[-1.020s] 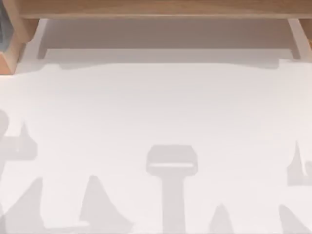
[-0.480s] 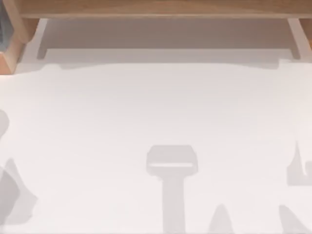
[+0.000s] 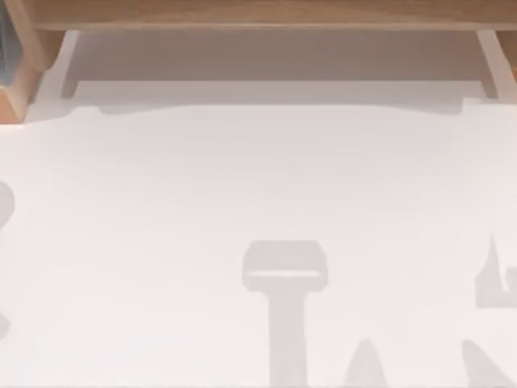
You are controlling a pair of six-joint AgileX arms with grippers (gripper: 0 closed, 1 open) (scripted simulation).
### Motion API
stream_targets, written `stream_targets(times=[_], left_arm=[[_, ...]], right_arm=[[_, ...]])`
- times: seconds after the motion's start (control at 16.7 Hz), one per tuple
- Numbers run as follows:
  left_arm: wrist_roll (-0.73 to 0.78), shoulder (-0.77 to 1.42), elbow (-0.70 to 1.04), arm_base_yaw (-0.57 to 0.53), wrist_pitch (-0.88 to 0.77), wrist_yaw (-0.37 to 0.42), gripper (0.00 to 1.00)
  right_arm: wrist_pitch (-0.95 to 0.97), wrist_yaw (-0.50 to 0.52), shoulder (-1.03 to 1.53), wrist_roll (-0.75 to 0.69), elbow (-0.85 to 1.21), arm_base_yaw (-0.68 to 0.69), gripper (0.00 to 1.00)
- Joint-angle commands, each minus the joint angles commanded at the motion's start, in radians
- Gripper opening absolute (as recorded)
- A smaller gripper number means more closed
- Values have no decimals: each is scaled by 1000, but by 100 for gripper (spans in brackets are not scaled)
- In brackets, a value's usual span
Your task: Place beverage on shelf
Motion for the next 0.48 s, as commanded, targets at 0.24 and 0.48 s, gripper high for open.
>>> stream_targets(times=[0.24,0.48], left_arm=[[1,-2,-4,-5,-2,-2,100],[-15,35,61,-58,-13,-56,100]], right_arm=[[0,0,0,0,0,0,100],[0,0,0,0,0,0,100]])
